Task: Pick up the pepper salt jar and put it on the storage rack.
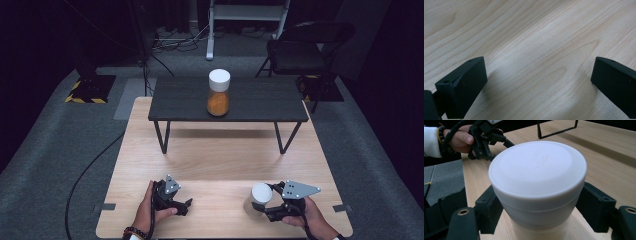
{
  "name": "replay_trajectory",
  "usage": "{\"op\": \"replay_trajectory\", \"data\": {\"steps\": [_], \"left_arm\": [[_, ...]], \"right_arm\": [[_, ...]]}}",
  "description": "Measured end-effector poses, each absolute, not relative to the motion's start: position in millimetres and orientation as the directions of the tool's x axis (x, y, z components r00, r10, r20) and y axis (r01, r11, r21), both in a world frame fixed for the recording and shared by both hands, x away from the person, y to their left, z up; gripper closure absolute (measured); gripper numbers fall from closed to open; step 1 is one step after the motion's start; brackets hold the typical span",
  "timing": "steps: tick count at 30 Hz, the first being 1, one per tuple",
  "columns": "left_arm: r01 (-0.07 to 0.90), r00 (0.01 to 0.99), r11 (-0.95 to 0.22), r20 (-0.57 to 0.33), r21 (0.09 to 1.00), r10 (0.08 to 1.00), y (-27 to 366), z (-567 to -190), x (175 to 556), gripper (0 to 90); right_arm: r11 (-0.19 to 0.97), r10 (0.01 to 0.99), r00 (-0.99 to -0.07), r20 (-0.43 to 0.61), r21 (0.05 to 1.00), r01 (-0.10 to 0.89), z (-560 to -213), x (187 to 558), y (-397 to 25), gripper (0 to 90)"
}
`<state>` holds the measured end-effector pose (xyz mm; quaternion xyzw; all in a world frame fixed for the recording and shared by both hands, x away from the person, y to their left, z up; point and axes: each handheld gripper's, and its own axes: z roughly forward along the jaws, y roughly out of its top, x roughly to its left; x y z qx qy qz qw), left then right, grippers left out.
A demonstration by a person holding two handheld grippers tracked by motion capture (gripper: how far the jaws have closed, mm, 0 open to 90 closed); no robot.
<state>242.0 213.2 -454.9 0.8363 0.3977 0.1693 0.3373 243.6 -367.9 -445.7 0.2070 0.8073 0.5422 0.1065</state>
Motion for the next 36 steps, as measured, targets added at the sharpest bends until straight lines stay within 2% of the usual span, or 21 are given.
{"op": "replay_trajectory", "data": {"steps": [11,36], "left_arm": [[0.551,0.626,-0.456,0.015,0.699,0.78,213.2,-454.9,241.9,0.4],[0.551,0.627,-0.456,0.015,0.699,0.779,213.2,-454.9,242.1,0.4]], "right_arm": [[0.327,0.457,-0.889,-0.015,0.933,0.152,-451.0,234.3,-366.1,33.6],[0.268,0.565,-0.825,-0.019,0.95,0.162,-445.3,218.4,-365.3,33.7]]}}
